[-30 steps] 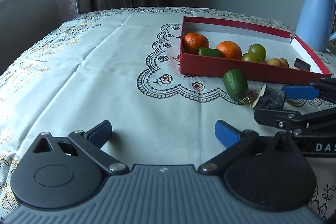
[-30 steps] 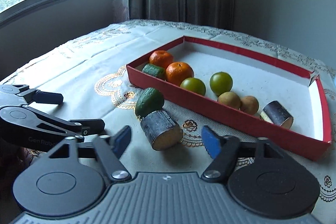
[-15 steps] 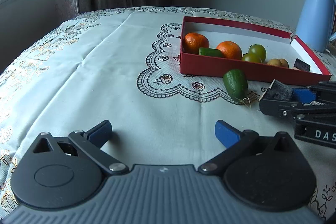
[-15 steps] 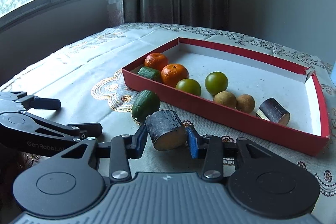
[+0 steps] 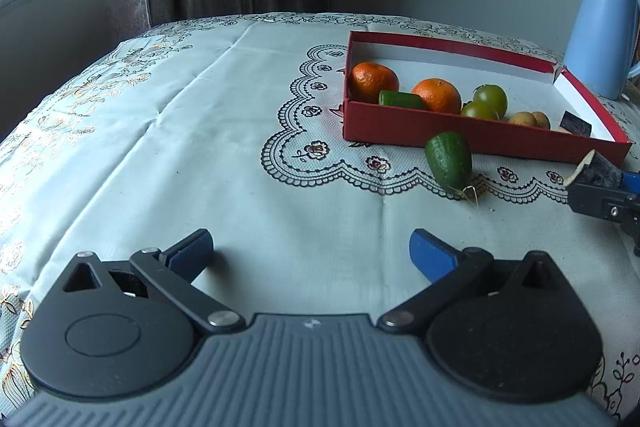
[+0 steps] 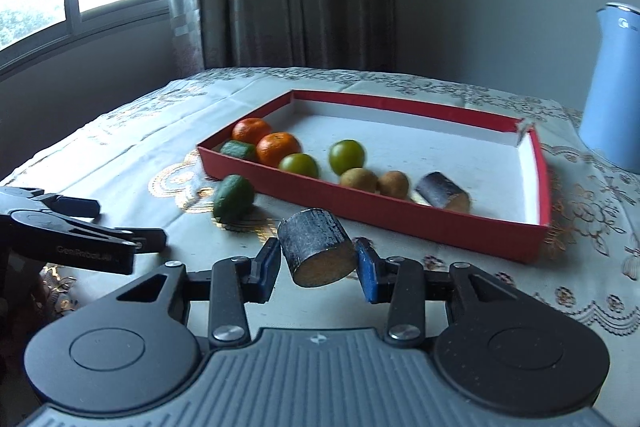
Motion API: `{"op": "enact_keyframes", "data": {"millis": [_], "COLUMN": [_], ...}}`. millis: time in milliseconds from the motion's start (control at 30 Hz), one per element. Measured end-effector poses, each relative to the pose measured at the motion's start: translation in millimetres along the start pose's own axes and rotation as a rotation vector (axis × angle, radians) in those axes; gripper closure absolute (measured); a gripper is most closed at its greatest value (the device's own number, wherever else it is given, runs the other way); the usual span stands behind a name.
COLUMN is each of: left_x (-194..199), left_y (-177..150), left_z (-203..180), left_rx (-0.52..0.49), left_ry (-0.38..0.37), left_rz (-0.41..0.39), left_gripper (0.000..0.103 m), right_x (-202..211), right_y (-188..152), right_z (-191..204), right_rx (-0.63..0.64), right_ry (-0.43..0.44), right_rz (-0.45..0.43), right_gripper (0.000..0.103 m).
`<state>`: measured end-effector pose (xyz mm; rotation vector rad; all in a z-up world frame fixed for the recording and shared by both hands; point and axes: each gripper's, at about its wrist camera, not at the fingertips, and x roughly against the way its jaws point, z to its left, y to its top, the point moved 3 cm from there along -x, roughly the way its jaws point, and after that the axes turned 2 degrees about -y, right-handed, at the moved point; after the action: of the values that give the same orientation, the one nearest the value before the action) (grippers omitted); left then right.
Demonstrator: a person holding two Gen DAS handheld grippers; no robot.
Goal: Organize fruits
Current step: 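Carry the sugarcane piece into the red tray and open the right tool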
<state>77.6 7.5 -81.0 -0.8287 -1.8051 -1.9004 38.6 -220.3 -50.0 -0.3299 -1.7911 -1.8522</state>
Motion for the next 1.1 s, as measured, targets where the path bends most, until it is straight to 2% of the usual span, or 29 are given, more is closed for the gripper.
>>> {"op": "enact_keyframes", "data": {"millis": [200, 433, 833, 1100], "left_x": [0, -1, -1, -1], "left_y": [0, 0, 0, 0], "left_z": [0, 0, 1, 1], "left_rx": [0.001, 0.0, 0.001, 0.001], "left_ry": [-0.001, 0.0, -0.001, -0.001], "left_rz": [0.0, 0.0, 0.0, 0.0], "left_gripper": [0.0, 0.0, 0.0, 0.0], "right_x": [6, 4, -29, -60], "right_y": [3, 24, 67, 77], "right_z": [-25, -36, -60, -73], "right_rx": [-0.041, -0.056, -0.13, -0.151], "right_ry": [-0.057, -0.101, -0.167, -0.222], "right_rz": [-0.014, -0.053, -0.067, -0.048], "right_gripper": [0.063, 0.063, 0.063, 0.063]}}
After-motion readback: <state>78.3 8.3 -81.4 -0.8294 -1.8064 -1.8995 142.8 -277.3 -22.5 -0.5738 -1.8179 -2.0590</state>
